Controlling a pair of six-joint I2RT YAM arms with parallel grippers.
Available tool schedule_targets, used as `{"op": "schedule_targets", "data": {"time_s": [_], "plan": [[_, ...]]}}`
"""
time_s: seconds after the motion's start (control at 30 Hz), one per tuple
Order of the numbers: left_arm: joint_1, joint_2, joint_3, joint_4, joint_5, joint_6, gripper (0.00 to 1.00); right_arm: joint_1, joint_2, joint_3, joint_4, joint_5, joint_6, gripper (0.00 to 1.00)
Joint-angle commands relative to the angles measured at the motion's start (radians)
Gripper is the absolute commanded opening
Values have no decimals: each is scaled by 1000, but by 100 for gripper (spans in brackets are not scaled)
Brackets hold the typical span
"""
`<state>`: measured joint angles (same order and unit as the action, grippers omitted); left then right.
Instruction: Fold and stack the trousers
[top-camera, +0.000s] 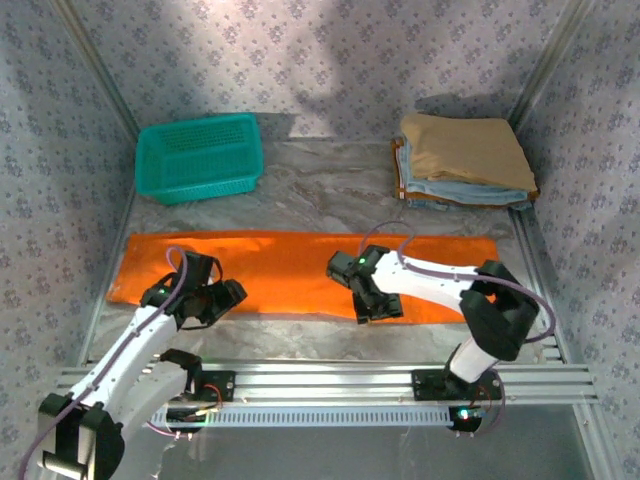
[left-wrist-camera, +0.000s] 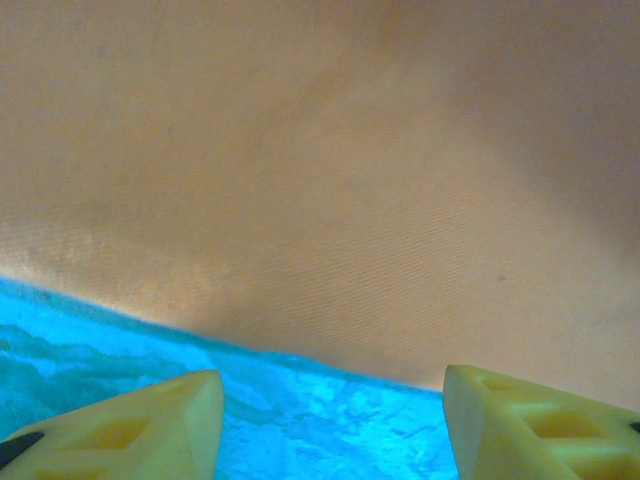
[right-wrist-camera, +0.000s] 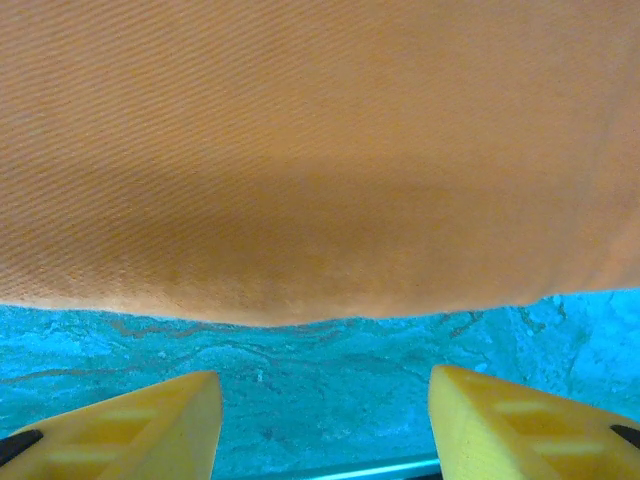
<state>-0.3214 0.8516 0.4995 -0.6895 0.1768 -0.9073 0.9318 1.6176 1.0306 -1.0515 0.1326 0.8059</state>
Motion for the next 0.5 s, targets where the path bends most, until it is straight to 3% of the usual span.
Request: {"op": "schedule_targets", "data": {"time_s": [0.0, 0.23, 0.47], "plan": [[-23, 69, -6, 95, -22, -37, 56, 4, 72, 38, 3, 80, -93, 58], [-26, 304, 54, 248, -57, 37, 37, -86, 143, 68, 118, 77, -279, 49], [0, 552, 114, 287, -36, 113, 28, -187, 146, -9, 253, -163, -440, 43]]}}
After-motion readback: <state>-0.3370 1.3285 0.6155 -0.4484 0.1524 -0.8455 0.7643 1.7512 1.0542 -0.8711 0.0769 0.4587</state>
